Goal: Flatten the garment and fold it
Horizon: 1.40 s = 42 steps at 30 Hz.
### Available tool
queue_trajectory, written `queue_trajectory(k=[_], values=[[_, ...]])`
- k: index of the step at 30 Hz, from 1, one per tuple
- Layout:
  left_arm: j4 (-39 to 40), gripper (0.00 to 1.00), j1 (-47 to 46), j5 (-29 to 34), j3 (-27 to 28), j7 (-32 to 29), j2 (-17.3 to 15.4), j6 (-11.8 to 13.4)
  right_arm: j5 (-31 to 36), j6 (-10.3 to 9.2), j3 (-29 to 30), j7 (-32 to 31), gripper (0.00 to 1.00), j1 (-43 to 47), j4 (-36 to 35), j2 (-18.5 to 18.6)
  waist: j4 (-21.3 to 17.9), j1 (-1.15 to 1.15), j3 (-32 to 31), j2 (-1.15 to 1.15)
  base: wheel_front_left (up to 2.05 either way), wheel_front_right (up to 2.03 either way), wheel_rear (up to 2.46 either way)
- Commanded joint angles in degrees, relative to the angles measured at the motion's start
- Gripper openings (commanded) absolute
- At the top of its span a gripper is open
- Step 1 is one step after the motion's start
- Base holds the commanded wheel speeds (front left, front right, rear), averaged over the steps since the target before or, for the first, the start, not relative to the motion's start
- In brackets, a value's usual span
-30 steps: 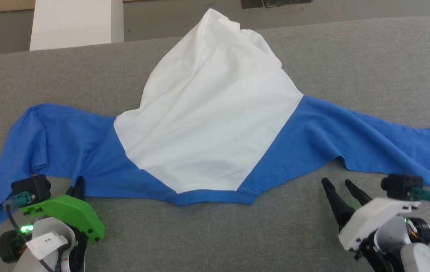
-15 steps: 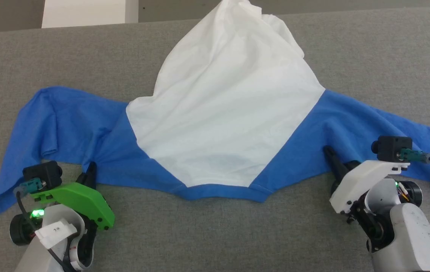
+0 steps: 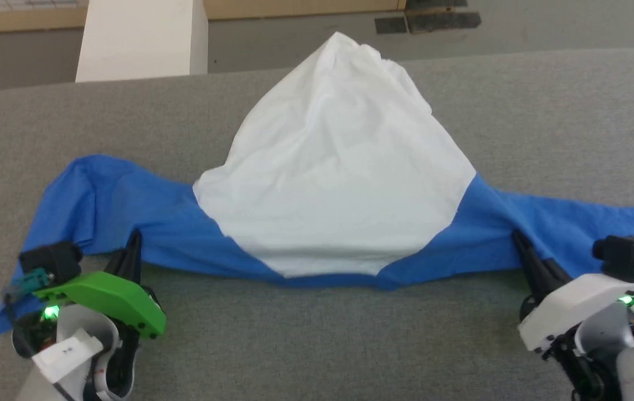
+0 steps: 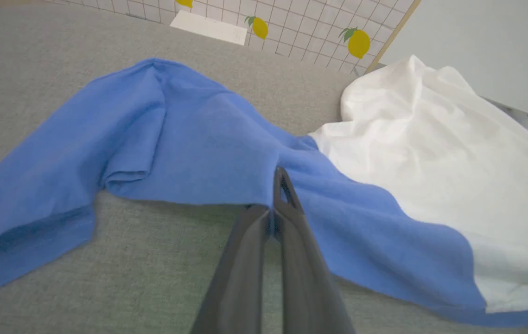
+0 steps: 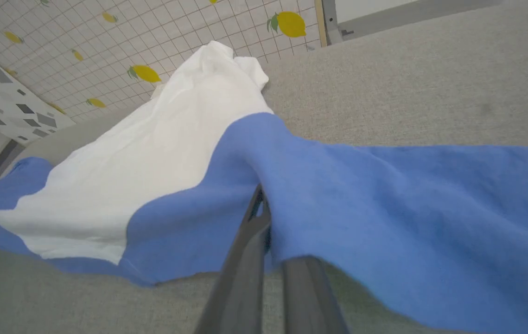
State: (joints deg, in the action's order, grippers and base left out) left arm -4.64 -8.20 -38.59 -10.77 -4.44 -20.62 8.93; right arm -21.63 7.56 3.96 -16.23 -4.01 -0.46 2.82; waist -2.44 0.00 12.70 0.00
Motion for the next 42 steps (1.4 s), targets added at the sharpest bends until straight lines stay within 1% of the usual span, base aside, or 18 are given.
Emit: queue_trajectory(k=[1,3,5,8,9,10,12,13,15,17,19,24,27,30,33,37,40,42], values=[[2.5,0.0,0.0,-1.3,0.8,0.1,-0.6,-1.0,0.9,-0.08,1.0,-1.3,0.0,0.2,-3.3,0.1,-0.8,0.0,-2.1,0.0,0.0,0.0,0.0],[5.9,0.0,-0.4,-2.6,1.4,-0.6,-1.0,-1.7,2.4,-0.08,1.6,-3.8,0.0,-0.4,-7.2,0.1,-0.9,0.0,-2.5,0.0,0.0,0.0,0.0],[9.6,0.0,-1.6,-4.0,2.1,-1.8,-1.9,-2.8,5.4,-0.08,2.1,-7.3,0.0,-2.5,-11.6,0.1,-1.0,0.0,-2.5,0.0,0.0,0.0,0.0],[14.4,0.0,-5.6,-7.4,3.6,-4.7,-2.9,-3.8,8.5,-0.08,1.8,-13.6,0.0,-8.5,-16.7,0.3,-0.9,0.0,-1.3,0.0,0.0,0.0,0.0],[15.7,0.0,-7.3,-8.4,4.1,-5.6,-3.0,-3.9,9.3,-0.08,1.6,-15.6,0.0,-10.7,-17.5,1.2,-0.8,0.0,-0.8,0.0,0.0,0.0,0.0],[17.0,0.0,-9.5,-9.9,4.8,-6.6,-2.9,-3.9,10.6,-0.08,1.1,-17.9,0.0,-13.7,-18.0,3.0,-0.7,0.0,0.0,0.0,0.0,0.0,0.0],[18.5,0.0,-14.2,-12.5,6.2,-8.3,-2.6,-3.5,12.2,-0.08,0.2,-21.5,0.0,-19.8,-17.9,6.4,-0.6,0.0,1.9,0.0,0.0,0.0,0.0],[18.6,0.0,-16.5,-13.4,6.6,-9.2,-2.7,-3.3,12.4,-0.08,-0.2,-22.9,0.0,-22.6,-17.3,7.4,-0.5,0.0,2.8,0.0,0.0,0.0,0.0],[17.5,0.0,-22.8,-14.7,7.7,-10.9,-3.4,-2.8,12.3,-0.08,-1.5,-25.6,0.0,-30.3,-14.9,10.1,-0.5,0.0,5.4,0.0,0.0,0.0,0.0],[15.6,0.0,-28.9,-14.7,8.4,-11.9,-4.2,-2.4,11.8,-0.08,-2.3,-27.0,0.0,-37.9,-11.8,11.3,-0.7,0.0,8.1,0.0,0.0,0.0,0.0],[13.5,0.0,-34.9,-14.1,8.7,-12.0,-4.6,-1.6,12.8,-0.08,-3.6,-27.6,0.0,-45.0,-8.6,12.7,-0.8,0.0,11.1,0.0,0.0,0.0,0.0],[6.9,0.0,-49.2,-11.0,9.0,-10.1,-5.3,-0.2,16.0,-0.08,-6.3,-25.5,0.0,-60.9,0.6,14.0,-1.1,0.0,17.5,0.0,0.0,0.0,0.0],[2.7,0.0,-57.3,-8.8,9.2,-7.4,-5.3,0.4,18.4,-0.08,-7.0,-22.4,0.0,-69.3,5.4,13.7,-1.2,0.0,20.8,0.0,0.0,0.0,0.0],[-0.9,0.0,-64.2,-7.5,10.1,-4.0,-5.2,0.3,21.0,-0.08,-6.8,-18.9,0.0,-76.2,8.7,12.9,-1.4,0.0,23.2,0.0,0.0,0.0,0.0],[-4.6,0.0,-70.7,-6.6,11.2,-0.1,-5.5,-0.6,23.7,-0.08,-5.7,-14.5,0.0,-83.0,11.8,11.8,-1.4,0.0,25.0,0.0,0.0,0.0,0.0],[-8.8,0.0,-75.9,-6.6,11.7,3.4,-5.3,-2.6,26.1,-0.08,-4.8,-9.1,0.0,-88.6,15.9,11.1,-1.0,0.0,25.9,0.0,0.0,0.0,0.0],[-11.7,0.0,-76.4,-6.4,11.4,4.7,-5.3,-3.9,26.2,-0.08,-4.5,-6.4,0.0,-89.6,19.3,11.2,-0.3,0.0,26.0,0.0,0.0,0.0,0.0],[-14.0,0.0,-74.8,-6.1,10.5,4.8,-5.4,-5.0,25.5,-0.08,-4.4,-5.3,0.0,-88.1,21.4,11.0,0.1,0.0,25.8,0.0,0.0,0.0,0.0]])
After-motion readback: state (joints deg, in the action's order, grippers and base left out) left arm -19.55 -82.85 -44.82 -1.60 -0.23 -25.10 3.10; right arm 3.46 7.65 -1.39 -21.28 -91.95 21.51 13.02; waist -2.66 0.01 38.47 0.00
